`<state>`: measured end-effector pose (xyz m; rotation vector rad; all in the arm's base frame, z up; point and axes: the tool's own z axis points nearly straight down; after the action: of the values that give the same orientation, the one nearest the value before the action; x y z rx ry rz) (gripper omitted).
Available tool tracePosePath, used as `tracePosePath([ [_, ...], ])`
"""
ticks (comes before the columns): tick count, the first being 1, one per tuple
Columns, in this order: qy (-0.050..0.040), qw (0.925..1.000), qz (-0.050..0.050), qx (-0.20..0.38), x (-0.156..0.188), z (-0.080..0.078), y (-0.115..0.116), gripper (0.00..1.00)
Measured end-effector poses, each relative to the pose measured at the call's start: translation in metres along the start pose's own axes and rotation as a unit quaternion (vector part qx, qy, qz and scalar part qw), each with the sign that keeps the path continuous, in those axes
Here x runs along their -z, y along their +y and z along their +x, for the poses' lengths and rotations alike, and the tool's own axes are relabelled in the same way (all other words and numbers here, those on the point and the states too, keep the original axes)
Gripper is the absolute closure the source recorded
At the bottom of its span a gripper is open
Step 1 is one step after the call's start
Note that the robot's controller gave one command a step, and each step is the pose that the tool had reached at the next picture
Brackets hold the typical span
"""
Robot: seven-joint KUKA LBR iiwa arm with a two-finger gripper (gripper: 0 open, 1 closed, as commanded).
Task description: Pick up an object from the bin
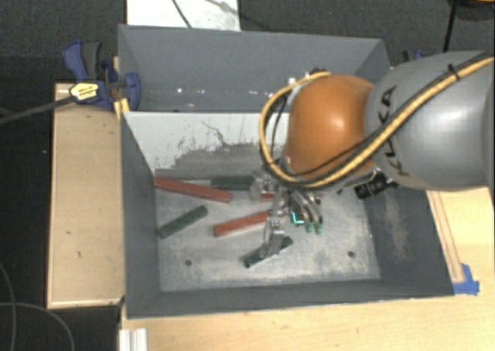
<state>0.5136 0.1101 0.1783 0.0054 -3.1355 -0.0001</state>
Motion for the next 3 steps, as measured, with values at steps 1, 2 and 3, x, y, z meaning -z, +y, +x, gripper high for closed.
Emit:
tracePosePath([
  [1, -0.0040, 1.0000, 0.000, -0.002, 0.004, -0.002, -0.001, 0.00],
  [2, -0.0068, 0.9994, -0.001, 0.034, -0.060, -0.015, -0.007, 0.00],
  [3, -0.0032, 1.0000, -0.001, 0.007, -0.109, -0.032, -0.010, 0.00],
])
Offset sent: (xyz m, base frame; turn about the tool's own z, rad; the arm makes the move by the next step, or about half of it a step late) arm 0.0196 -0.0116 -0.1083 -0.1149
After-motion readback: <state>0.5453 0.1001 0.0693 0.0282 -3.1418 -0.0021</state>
